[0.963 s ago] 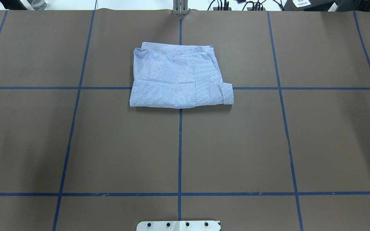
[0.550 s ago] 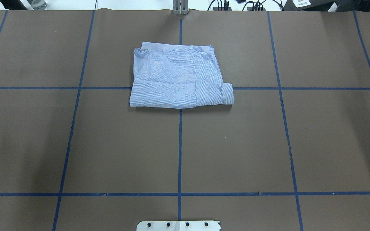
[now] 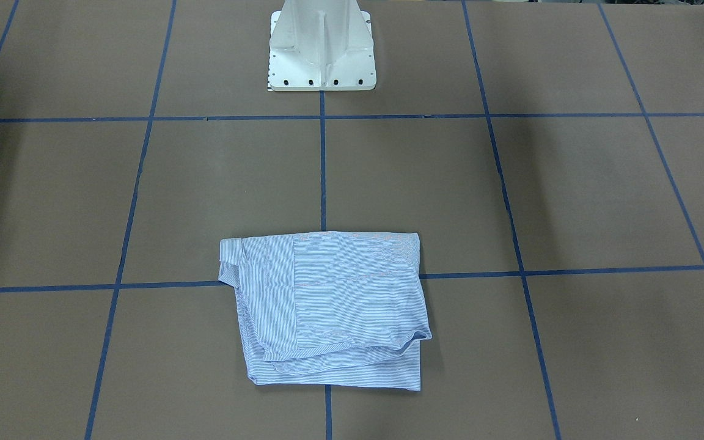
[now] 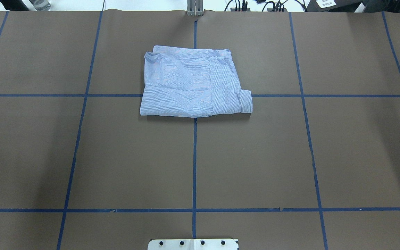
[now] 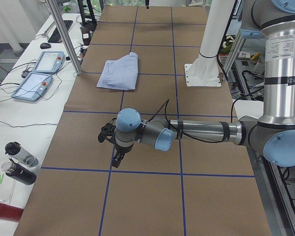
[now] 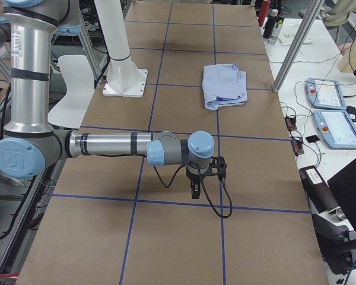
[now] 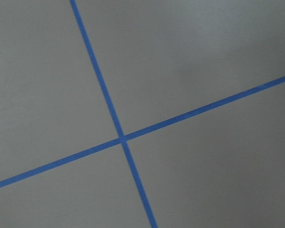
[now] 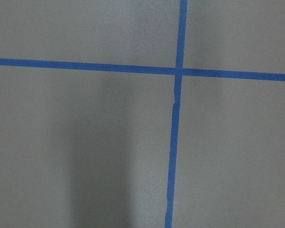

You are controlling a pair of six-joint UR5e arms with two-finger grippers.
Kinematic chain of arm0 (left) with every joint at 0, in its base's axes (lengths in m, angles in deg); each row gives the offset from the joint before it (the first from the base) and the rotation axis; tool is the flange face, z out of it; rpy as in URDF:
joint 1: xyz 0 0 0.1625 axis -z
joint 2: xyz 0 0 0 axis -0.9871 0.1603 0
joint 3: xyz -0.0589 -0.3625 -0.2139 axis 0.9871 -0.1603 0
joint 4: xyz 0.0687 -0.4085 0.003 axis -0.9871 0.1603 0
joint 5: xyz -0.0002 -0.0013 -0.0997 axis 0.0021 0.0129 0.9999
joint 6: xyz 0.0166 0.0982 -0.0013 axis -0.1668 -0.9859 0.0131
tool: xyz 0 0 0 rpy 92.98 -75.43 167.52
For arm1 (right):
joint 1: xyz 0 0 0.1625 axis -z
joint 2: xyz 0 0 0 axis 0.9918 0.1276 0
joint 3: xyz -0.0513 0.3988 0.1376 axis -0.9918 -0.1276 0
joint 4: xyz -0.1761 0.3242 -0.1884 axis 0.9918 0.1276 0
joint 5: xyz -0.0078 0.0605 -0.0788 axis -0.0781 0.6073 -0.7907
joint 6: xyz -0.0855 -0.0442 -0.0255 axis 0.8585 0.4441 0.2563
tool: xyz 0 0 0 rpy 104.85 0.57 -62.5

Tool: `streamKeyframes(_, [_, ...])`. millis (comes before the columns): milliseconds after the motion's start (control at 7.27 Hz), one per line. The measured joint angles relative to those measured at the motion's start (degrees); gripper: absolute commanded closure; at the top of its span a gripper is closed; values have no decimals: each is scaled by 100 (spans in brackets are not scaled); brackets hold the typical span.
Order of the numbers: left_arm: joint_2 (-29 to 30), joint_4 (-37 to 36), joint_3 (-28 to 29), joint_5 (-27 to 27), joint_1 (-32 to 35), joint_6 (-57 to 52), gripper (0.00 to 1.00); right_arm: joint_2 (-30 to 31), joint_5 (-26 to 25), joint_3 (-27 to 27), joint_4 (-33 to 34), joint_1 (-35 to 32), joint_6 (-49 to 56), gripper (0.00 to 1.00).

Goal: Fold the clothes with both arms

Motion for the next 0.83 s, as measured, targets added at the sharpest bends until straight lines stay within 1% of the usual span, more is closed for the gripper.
streamKeyframes(138, [-49,-5,-10,-120,3,-1,0,4,0,3,0,0,2,0])
streamKeyframes(275, [-98,-9,-21,-114,5,-5,0,6,0,6,0,0,2,0])
streamKeyframes(550, [-130,-12,-20,124,6,-7,0,7,5,12,0,0,-3,0])
streamKeyframes(825, [-134,-11,-14,210,0,-10,0,8,3,12,0,0,-4,0])
